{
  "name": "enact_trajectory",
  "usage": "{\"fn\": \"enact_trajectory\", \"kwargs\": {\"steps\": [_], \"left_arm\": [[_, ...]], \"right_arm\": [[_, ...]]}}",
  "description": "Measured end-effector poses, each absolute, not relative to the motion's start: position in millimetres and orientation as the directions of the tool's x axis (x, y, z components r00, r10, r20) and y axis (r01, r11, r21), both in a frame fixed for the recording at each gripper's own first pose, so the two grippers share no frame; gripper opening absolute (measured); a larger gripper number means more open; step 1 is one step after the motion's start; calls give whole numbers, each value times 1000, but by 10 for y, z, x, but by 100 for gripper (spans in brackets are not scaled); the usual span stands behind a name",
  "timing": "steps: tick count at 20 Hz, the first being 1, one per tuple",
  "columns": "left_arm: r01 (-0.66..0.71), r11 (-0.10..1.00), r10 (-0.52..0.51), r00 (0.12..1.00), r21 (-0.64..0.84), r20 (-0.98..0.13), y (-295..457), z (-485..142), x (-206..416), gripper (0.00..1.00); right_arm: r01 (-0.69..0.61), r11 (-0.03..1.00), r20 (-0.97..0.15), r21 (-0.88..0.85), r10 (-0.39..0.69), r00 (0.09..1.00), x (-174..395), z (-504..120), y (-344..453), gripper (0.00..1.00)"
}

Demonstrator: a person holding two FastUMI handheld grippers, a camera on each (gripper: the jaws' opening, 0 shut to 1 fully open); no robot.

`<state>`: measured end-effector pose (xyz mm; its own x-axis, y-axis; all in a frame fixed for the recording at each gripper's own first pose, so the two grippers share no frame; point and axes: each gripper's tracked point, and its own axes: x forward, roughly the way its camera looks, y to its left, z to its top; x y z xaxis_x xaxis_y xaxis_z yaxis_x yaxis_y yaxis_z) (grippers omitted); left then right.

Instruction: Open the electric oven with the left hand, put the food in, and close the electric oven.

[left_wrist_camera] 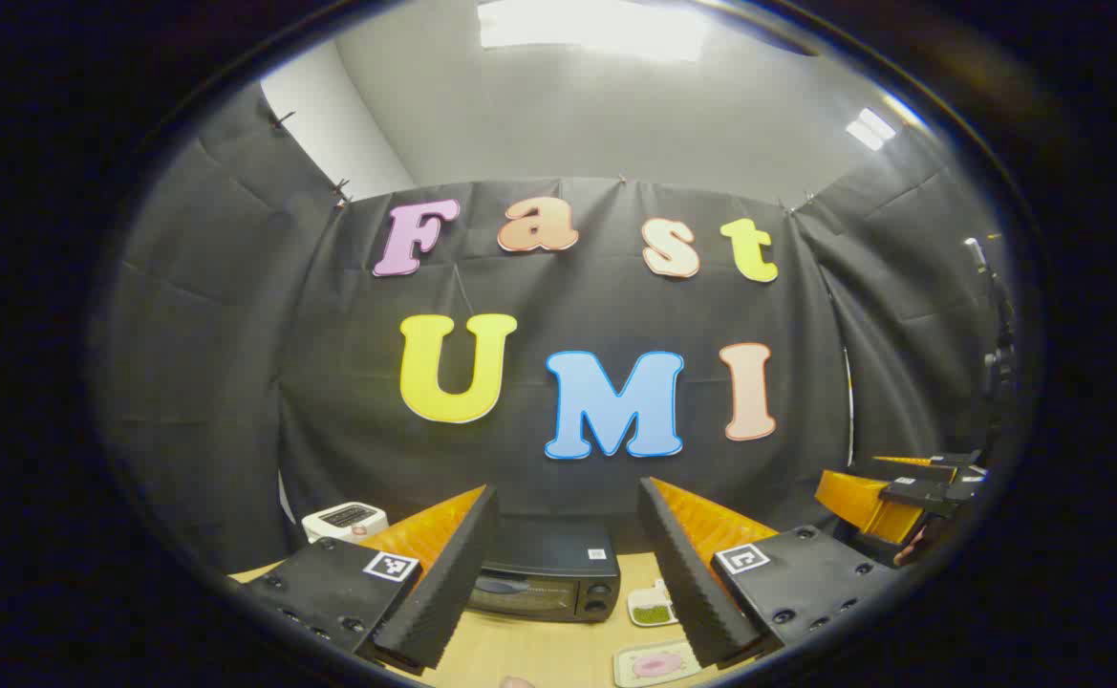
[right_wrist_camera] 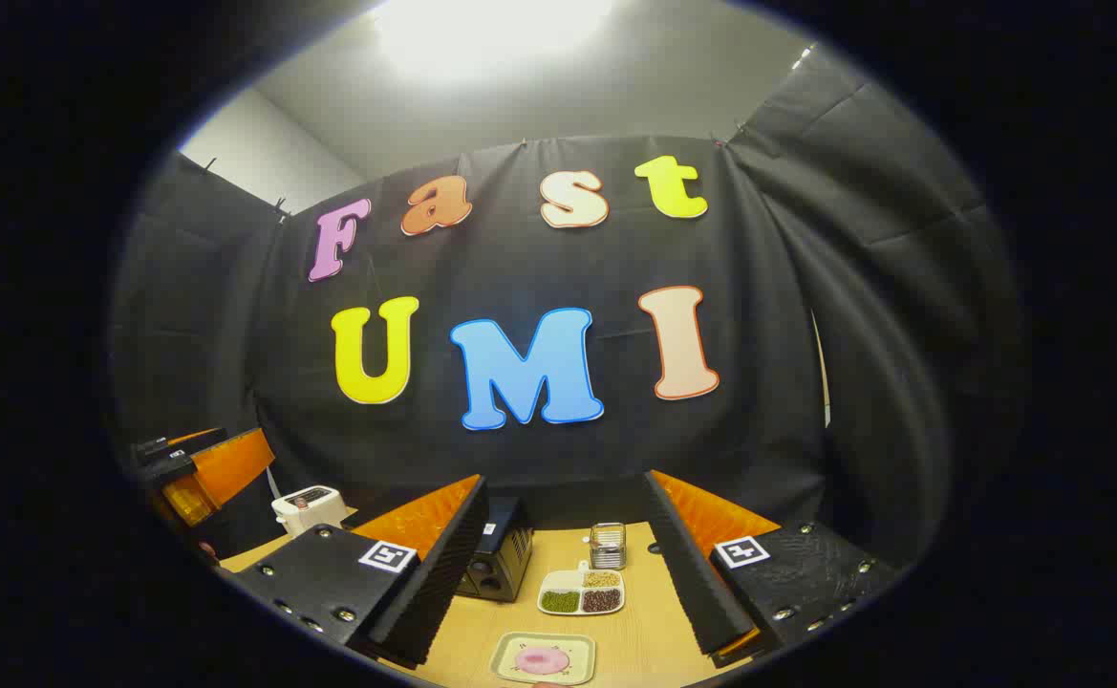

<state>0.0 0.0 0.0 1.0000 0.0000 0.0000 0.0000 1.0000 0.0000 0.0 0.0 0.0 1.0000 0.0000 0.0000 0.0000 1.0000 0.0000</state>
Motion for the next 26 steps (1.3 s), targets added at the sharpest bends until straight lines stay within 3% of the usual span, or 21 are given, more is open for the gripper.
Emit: {"fn": "enact_trajectory", "kwargs": {"steps": [16, 26], "left_arm": [[92, 995, -93, 996, -38, -9, 458, -192, 570, 97], [107, 994, -110, 979, -31, -174, 690, -967, 1080, 98]], "right_arm": [[92, 995, 5, -35, -92, 996, 284, -42, 269, 98], [143, 987, -62, -68, -147, 987, 359, -312, 198, 98]]}}
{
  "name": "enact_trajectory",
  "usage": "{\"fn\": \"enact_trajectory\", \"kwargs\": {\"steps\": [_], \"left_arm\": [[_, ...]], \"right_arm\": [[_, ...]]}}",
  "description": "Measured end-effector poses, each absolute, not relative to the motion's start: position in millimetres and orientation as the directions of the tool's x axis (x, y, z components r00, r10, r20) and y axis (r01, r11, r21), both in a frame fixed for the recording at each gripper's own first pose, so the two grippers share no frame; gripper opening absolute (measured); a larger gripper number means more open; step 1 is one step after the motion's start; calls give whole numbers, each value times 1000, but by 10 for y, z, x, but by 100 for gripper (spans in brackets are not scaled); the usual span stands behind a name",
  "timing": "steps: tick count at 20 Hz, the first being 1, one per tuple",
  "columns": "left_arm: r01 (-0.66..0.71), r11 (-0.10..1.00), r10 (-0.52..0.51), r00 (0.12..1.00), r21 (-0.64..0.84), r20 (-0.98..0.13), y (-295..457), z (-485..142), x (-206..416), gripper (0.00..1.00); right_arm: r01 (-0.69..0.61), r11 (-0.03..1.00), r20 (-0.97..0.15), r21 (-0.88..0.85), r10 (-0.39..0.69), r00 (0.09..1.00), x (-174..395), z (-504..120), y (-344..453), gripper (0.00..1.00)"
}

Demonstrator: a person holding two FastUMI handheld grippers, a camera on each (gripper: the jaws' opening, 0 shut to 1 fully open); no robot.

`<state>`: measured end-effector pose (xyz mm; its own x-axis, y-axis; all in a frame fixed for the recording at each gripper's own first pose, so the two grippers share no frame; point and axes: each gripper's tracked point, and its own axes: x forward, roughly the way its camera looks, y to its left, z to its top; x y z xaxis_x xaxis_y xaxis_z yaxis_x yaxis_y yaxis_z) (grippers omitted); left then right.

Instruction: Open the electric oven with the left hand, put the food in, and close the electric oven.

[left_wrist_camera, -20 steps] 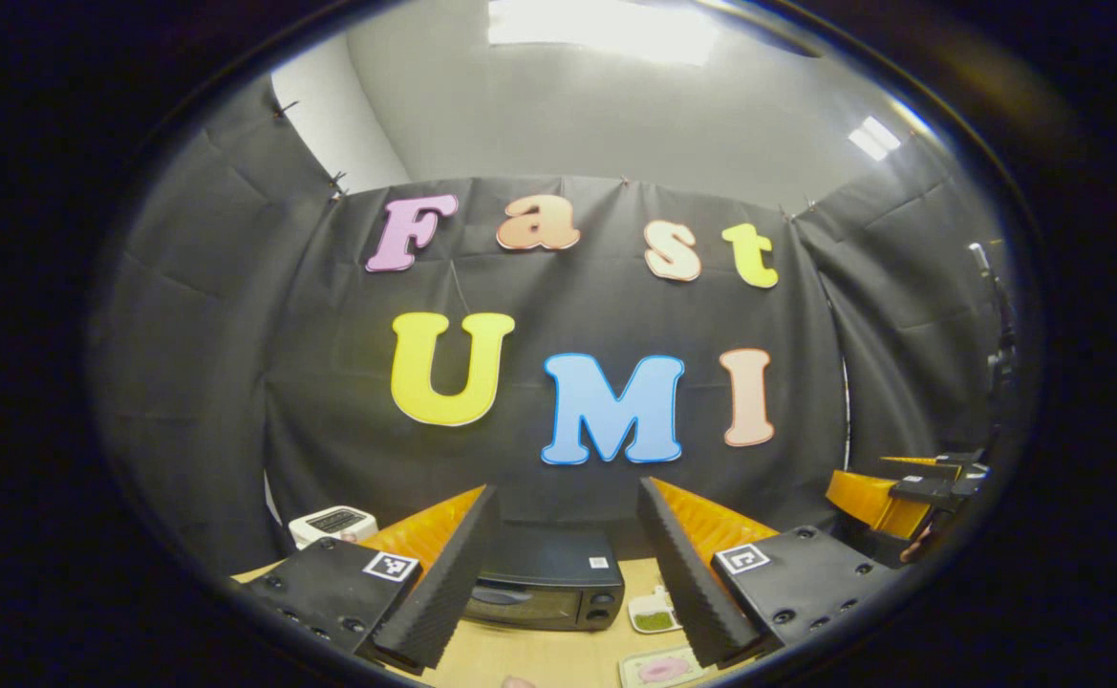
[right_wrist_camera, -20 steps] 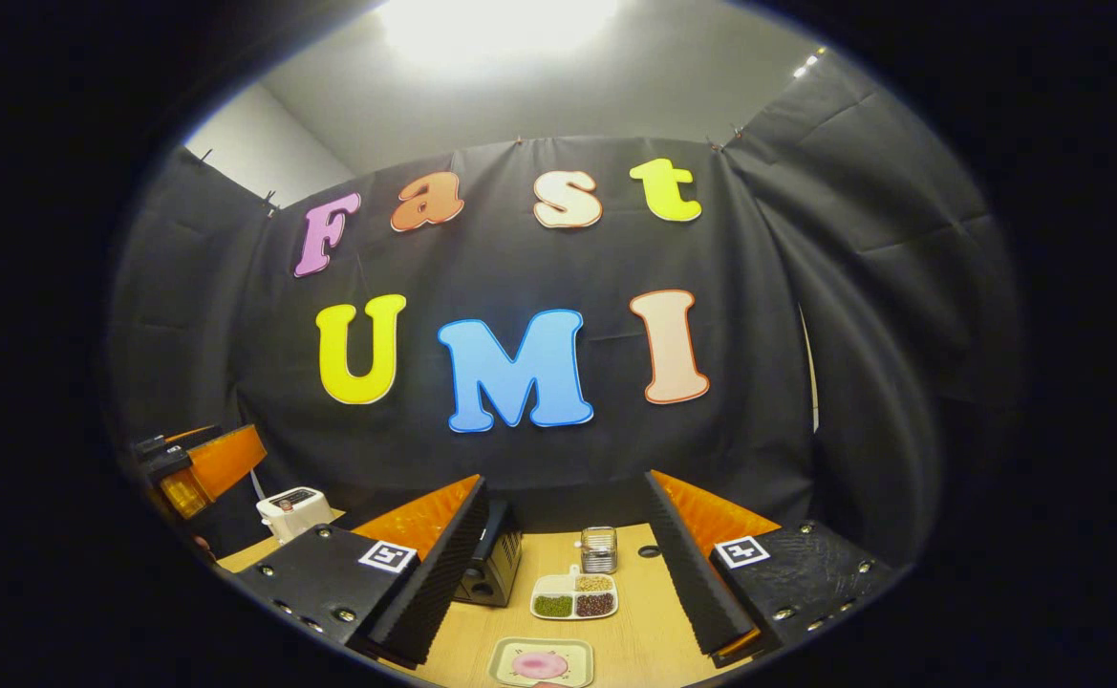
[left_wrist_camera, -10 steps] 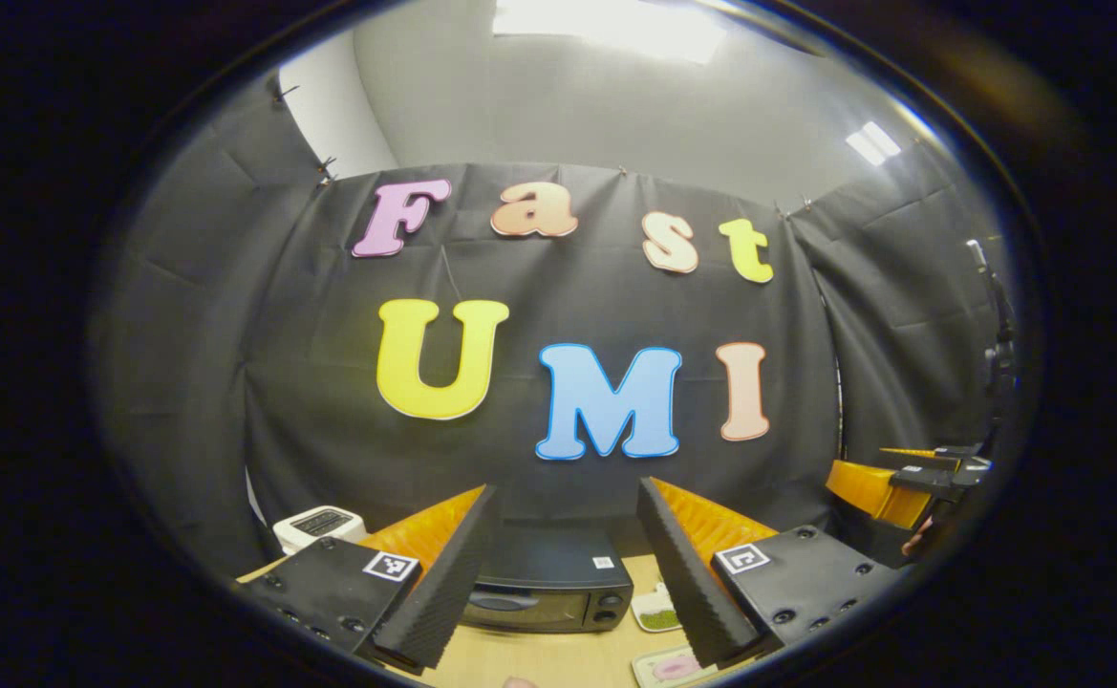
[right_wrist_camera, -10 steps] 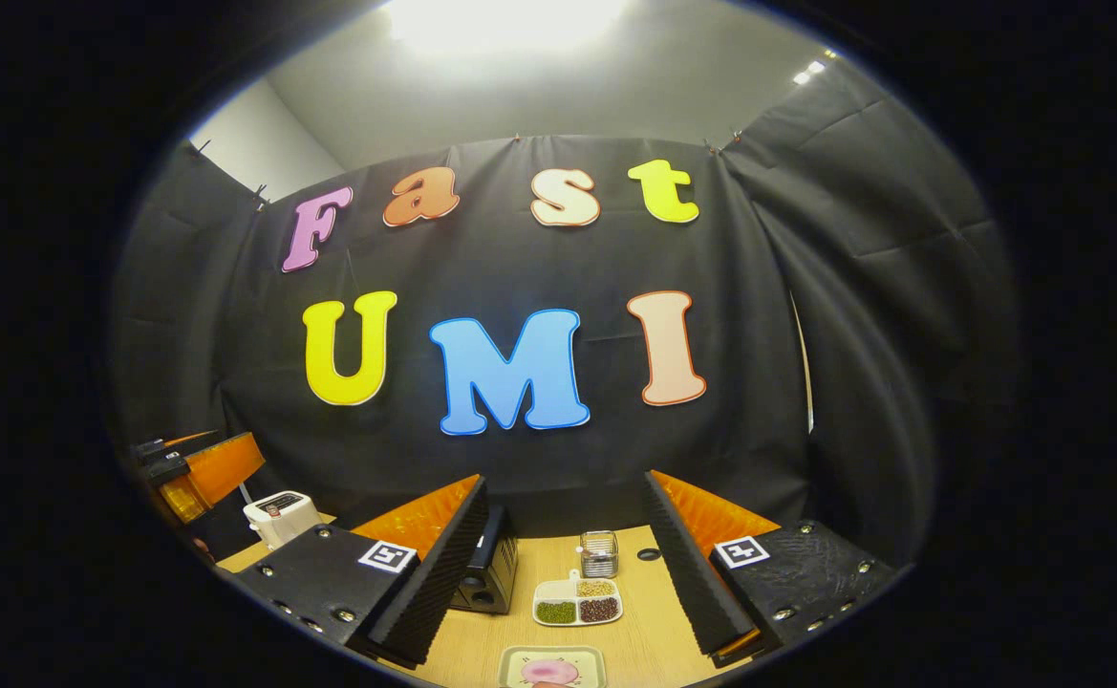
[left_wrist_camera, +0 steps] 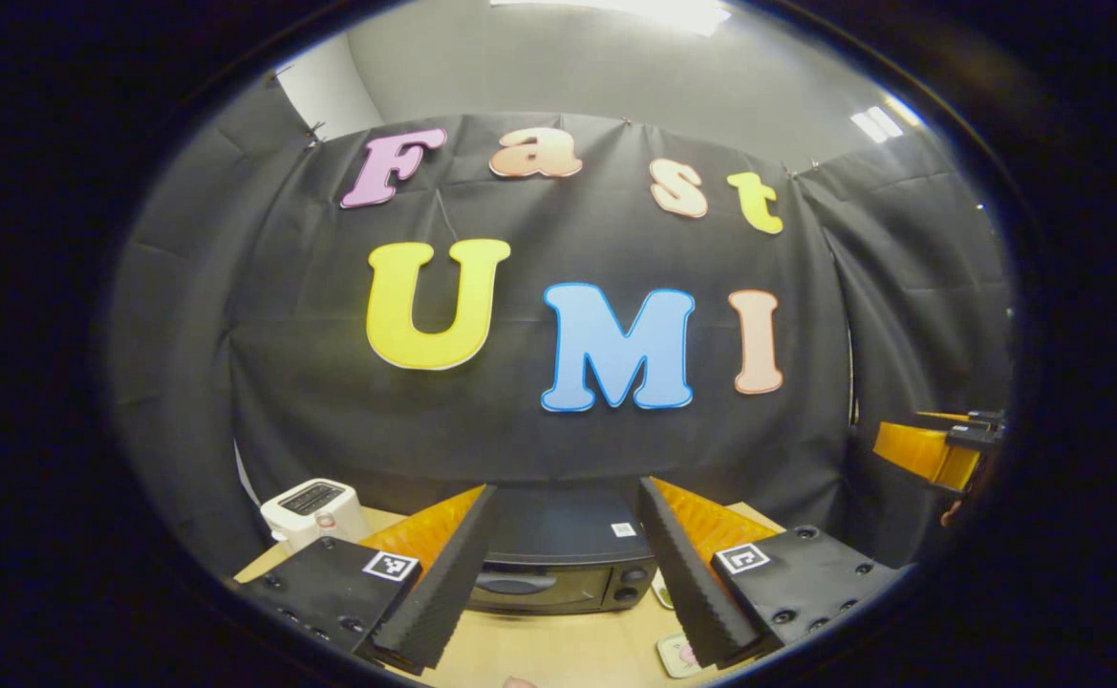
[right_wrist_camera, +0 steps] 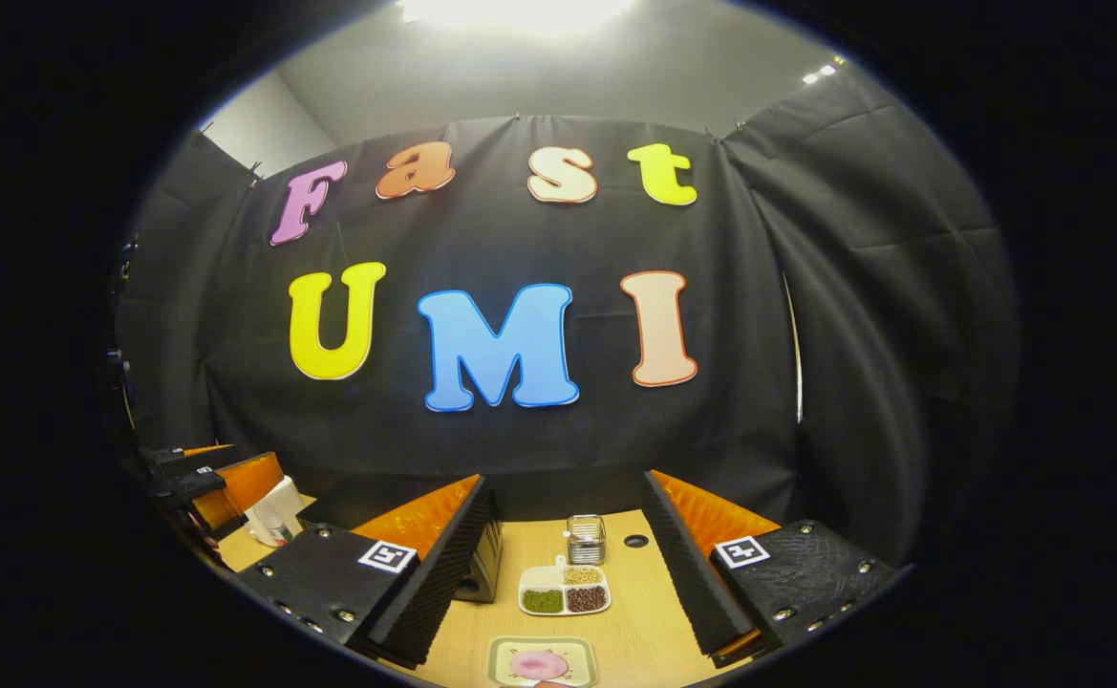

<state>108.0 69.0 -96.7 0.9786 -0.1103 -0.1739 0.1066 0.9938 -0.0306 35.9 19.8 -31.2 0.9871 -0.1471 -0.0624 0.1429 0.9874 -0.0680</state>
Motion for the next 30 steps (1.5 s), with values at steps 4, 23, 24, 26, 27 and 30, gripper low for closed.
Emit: {"fn": "enact_trajectory", "kwargs": {"steps": [4, 23, 24, 26, 27, 30], "left_arm": [[120, 992, -124, 961, -30, -247, 744, -1368, 1338, 97], [85, 996, -56, 838, 28, -542, 1148, -3371, 2219, 100], [86, 995, -48, 846, 46, -530, 1166, -3359, 2240, 100], [81, 995, -38, 850, 60, -526, 1157, -3364, 2236, 97], [80, 995, -38, 853, 59, -521, 1158, -3355, 2235, 100], [67, 997, -35, 853, 43, -521, 1168, -3365, 2178, 98]], "right_arm": [[162, 985, -82, -66, -167, 983, 363, -374, 147, 98], [241, 962, -114, -130, -256, 960, 372, -445, -77, 98], [244, 961, -116, -129, -259, 959, 380, -442, -79, 98], [246, 961, -121, -129, -262, 958, 400, -461, -71, 98], [245, 961, -122, -129, -260, 958, 406, -464, -59, 98], [228, 965, -119, -127, -243, 963, 439, -444, 20, 98]]}}
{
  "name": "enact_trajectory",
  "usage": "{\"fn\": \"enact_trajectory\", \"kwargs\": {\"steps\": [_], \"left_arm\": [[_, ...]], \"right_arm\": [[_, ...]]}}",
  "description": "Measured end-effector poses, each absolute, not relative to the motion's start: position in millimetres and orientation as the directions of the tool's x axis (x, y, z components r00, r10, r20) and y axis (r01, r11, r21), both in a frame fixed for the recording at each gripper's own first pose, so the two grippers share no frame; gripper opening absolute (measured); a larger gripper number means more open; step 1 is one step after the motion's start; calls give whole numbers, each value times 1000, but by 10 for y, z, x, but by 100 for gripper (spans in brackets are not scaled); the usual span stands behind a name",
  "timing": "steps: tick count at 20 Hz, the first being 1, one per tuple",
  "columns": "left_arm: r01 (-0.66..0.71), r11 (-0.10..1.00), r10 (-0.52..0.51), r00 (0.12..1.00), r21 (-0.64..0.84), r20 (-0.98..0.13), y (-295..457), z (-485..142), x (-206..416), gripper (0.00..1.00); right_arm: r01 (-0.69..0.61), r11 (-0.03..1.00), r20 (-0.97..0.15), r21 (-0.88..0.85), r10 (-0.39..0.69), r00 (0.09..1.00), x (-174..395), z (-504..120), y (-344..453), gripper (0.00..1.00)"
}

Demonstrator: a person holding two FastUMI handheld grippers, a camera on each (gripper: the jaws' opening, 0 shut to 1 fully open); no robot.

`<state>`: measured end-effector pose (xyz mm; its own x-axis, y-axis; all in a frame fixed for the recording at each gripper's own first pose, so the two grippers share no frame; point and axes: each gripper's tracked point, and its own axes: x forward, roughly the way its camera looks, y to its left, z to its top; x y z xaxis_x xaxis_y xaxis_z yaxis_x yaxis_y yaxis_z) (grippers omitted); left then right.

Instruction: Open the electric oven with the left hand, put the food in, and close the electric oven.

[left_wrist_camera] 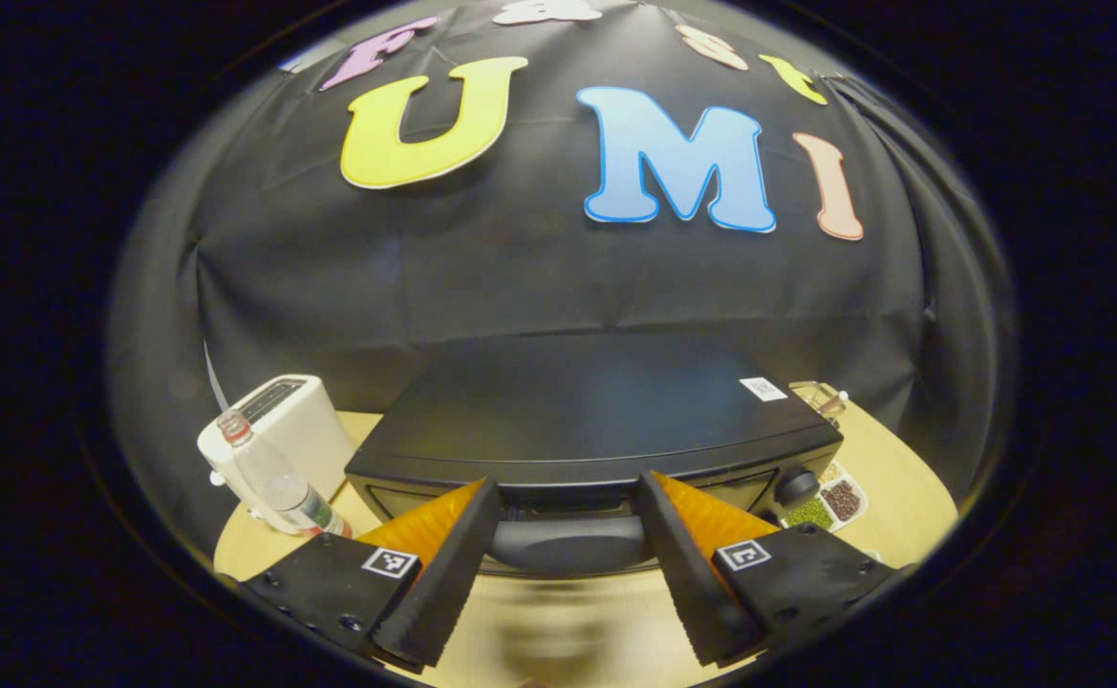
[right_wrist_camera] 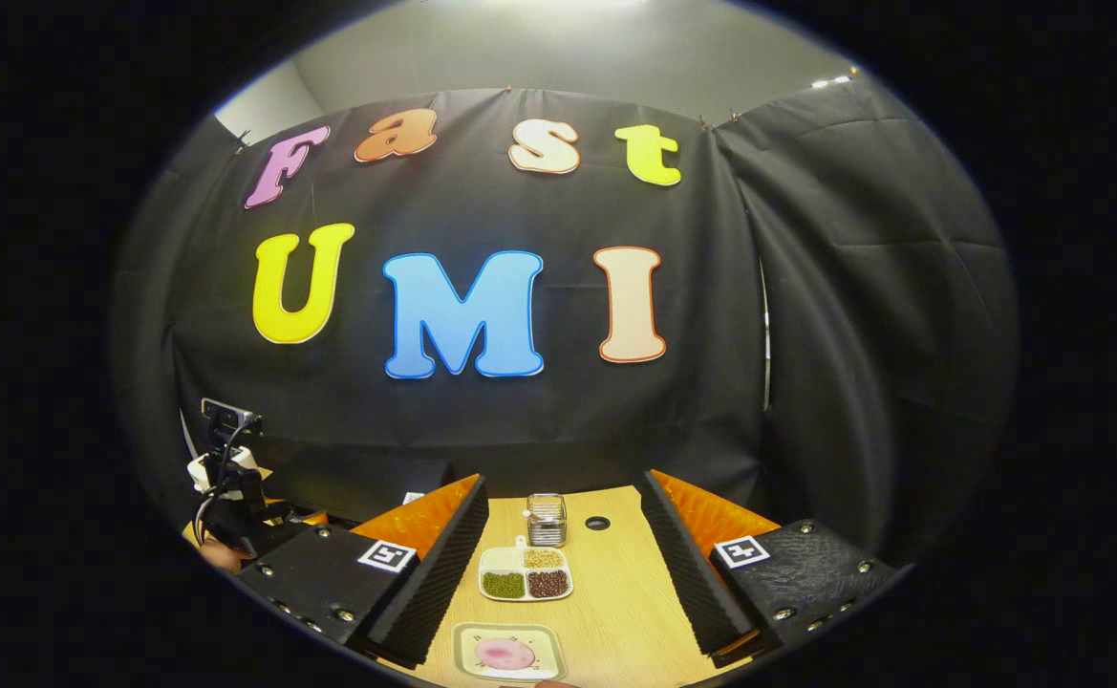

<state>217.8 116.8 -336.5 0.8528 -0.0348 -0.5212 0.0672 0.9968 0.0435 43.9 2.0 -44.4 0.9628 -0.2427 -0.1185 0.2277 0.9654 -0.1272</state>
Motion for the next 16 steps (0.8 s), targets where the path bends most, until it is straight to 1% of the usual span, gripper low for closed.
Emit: {"fn": "enact_trajectory", "kwargs": {"steps": [1, 2, 3, 6, 7, 14, 15, 16], "left_arm": [[68, 997, -33, 852, 48, -523, 1167, -3361, 2149, 100], [67, 997, -32, 850, 46, -525, 1163, -3367, 2105, 100], [64, 997, -33, 850, 41, -526, 1162, -3365, 2053, 98], [60, 997, -30, 848, 40, -530, 1165, -3396, 1854, 100], [60, 998, -30, 847, 38, -531, 1166, -3402, 1805, 98], [56, 998, -51, 833, -8, -551, 1165, -3509, 1510, 98], [57, 998, -53, 832, -9, -552, 1170, -3524, 1487, 100], [60, 998, -54, 832, -7, -552, 1172, -3531, 1444, 100]], "right_arm": [[221, 967, -116, -127, -235, 965, 442, -436, 44, 98], [213, 969, -112, -127, -228, 967, 447, -421, 72, 98], [206, 970, -111, -128, -220, 969, 452, -423, 95, 98], [187, 974, -113, -126, -201, 973, 438, -434, 155, 98], [182, 975, -116, -126, -196, 974, 427, -444, 171, 98], [164, 975, -117, -150, -182, 976, 293, -421, 267, 98], [160, 975, -115, -157, -179, 977, 264, -415, 282, 98], [156, 974, -116, -166, -176, 977, 246, -409, 306, 98]]}}
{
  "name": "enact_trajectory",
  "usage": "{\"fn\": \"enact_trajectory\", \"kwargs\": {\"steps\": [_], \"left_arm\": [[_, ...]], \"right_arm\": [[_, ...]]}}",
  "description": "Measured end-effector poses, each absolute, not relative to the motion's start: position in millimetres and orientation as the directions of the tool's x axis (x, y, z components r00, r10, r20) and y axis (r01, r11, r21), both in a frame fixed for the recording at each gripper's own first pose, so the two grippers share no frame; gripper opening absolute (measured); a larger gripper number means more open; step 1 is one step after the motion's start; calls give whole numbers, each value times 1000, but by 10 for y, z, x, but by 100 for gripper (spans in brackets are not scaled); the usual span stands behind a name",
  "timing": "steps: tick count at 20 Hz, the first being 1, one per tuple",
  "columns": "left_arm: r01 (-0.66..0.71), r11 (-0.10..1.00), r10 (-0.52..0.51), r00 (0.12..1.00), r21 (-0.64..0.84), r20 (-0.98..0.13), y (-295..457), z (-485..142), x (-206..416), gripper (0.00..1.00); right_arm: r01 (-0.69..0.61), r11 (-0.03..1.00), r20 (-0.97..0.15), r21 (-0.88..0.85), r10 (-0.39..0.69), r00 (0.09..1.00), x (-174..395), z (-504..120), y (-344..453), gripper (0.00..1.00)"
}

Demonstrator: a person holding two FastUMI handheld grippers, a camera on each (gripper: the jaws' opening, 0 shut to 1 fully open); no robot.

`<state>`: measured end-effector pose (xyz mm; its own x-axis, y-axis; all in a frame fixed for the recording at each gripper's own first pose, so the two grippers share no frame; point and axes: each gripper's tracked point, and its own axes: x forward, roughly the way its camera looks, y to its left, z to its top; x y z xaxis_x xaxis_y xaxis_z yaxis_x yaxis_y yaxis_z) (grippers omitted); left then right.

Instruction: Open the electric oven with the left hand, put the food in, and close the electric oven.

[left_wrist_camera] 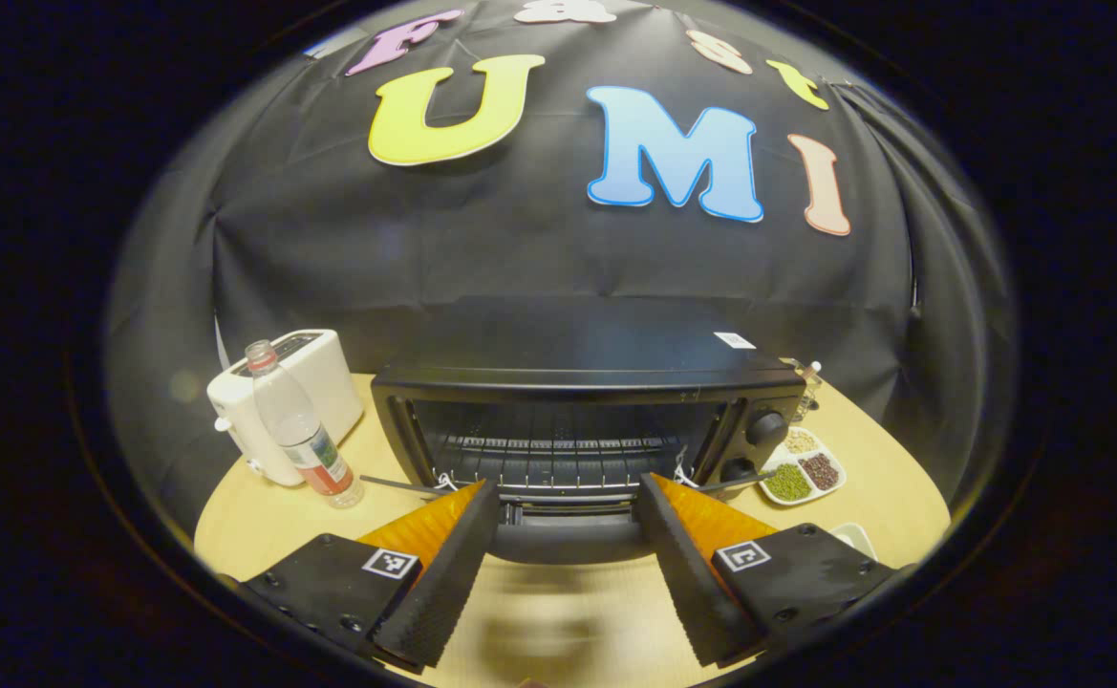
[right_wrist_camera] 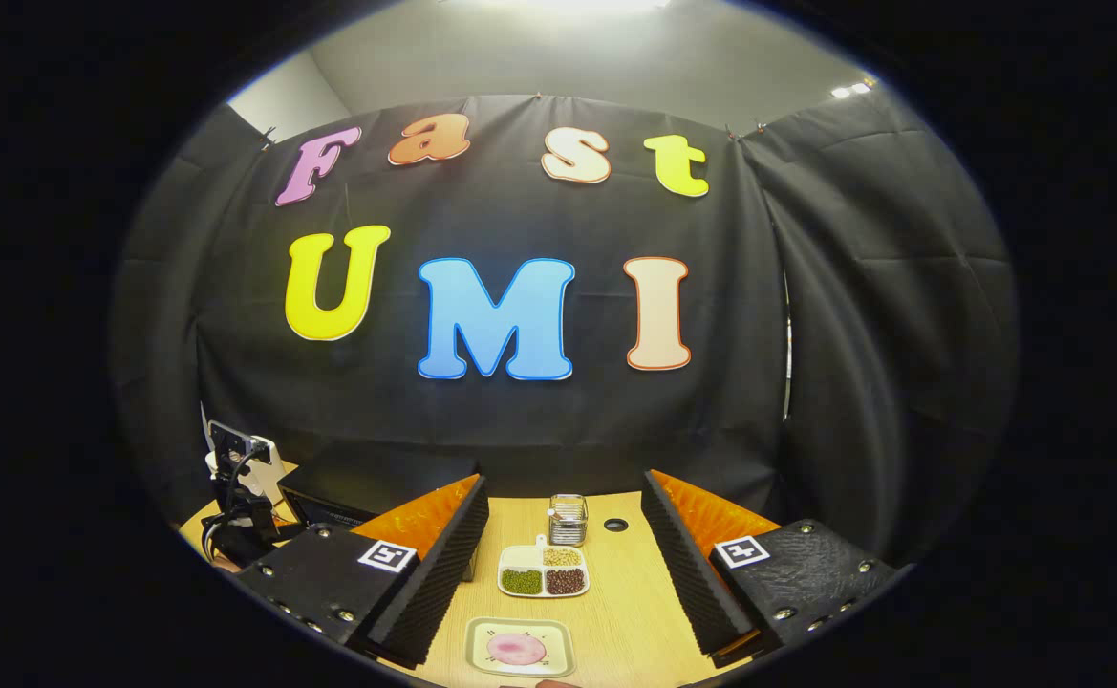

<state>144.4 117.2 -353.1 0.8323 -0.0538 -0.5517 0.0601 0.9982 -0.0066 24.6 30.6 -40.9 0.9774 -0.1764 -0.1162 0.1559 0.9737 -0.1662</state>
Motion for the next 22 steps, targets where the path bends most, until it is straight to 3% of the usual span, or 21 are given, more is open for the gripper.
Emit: {"fn": "enact_trajectory", "kwargs": {"steps": [12, 18, 22], "left_arm": [[82, 996, -53, 802, 22, -596, 1176, -3893, 932, 98], [89, 996, -75, 724, -16, -686, 1215, -4323, 623, 97], [69, 996, -84, 750, -49, -656, 1323, -4102, 638, 98]], "right_arm": [[85, 975, -140, -207, -116, 983, 99, -513, 764, 98], [83, 973, -146, -216, -116, 982, 20, -541, 996, 98], [95, 970, -150, -224, -131, 980, -59, -593, 1063, 98]]}}
